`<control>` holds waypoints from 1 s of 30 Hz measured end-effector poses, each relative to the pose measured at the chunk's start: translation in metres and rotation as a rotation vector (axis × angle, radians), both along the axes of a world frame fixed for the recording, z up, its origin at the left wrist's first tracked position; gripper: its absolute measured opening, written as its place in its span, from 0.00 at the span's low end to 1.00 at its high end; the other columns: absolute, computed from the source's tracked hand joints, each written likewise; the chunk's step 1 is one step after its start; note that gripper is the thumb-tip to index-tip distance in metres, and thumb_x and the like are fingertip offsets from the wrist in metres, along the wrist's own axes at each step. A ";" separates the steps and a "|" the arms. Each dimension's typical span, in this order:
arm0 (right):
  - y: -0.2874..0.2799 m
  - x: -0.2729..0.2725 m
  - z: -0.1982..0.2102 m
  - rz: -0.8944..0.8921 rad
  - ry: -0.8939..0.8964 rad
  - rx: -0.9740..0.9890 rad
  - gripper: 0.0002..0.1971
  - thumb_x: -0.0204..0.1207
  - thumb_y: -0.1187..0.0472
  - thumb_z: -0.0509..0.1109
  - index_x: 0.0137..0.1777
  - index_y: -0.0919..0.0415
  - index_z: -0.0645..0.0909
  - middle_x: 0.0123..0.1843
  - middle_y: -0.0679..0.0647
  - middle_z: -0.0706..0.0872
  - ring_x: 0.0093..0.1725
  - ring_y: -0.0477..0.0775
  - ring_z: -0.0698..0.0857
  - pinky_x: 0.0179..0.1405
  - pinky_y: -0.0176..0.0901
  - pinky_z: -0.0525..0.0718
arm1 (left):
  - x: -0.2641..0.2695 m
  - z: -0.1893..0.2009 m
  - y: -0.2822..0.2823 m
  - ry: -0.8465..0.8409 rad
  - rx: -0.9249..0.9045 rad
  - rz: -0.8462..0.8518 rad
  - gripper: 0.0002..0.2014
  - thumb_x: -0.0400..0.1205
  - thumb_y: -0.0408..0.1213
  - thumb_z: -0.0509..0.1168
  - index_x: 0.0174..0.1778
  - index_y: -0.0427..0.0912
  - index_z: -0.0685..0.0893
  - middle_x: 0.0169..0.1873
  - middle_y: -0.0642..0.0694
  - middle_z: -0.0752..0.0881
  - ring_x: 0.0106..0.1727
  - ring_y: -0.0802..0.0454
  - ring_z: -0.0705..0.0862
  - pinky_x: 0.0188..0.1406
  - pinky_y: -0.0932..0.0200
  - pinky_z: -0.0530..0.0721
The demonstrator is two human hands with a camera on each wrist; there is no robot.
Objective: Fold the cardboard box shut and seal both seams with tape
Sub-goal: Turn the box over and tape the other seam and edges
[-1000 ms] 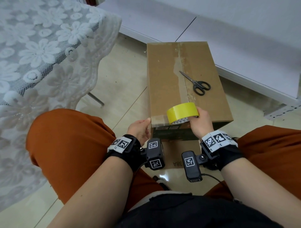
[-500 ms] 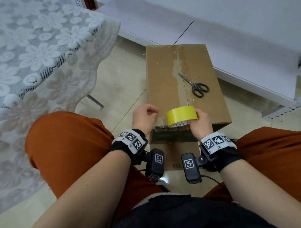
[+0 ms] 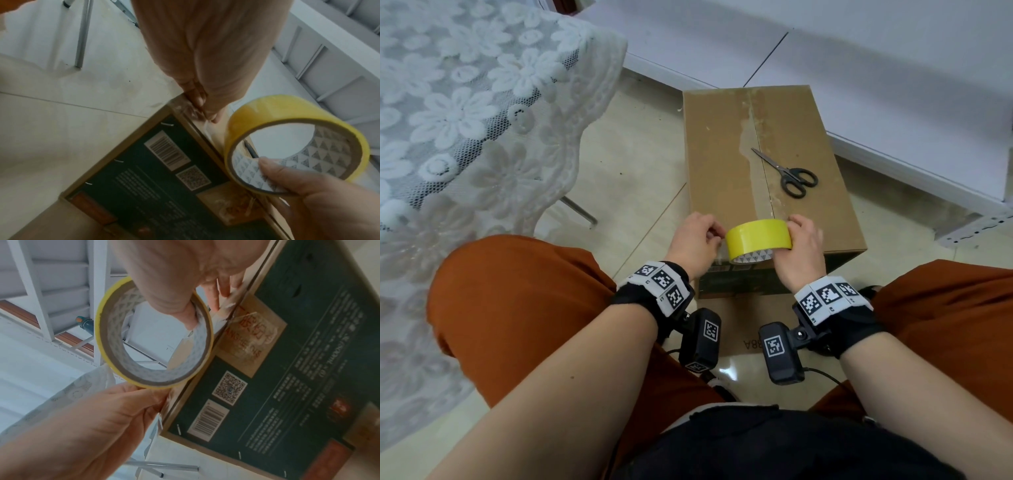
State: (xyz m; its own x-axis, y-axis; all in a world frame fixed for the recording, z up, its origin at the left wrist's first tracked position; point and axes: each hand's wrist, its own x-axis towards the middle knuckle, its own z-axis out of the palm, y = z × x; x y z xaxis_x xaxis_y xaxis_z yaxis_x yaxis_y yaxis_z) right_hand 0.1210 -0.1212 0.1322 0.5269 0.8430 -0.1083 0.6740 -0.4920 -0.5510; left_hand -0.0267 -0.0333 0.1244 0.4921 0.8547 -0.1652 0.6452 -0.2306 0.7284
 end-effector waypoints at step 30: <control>-0.002 0.015 0.015 0.035 0.128 -0.030 0.11 0.79 0.69 0.63 0.59 0.61 0.78 0.53 0.59 0.82 0.50 0.57 0.79 0.48 0.45 0.73 | 0.002 -0.003 0.000 0.063 0.006 -0.007 0.04 0.81 0.37 0.67 0.44 0.46 0.77 0.46 0.50 0.74 0.44 0.55 0.74 0.47 0.63 0.74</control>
State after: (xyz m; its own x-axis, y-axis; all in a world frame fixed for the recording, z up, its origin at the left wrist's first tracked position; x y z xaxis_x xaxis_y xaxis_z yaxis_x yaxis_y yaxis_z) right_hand 0.1358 -0.1233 0.1467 0.4773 0.8561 -0.1984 0.6165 -0.4871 -0.6186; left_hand -0.0243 -0.0335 0.1218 0.4866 0.8525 -0.1909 0.6883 -0.2396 0.6847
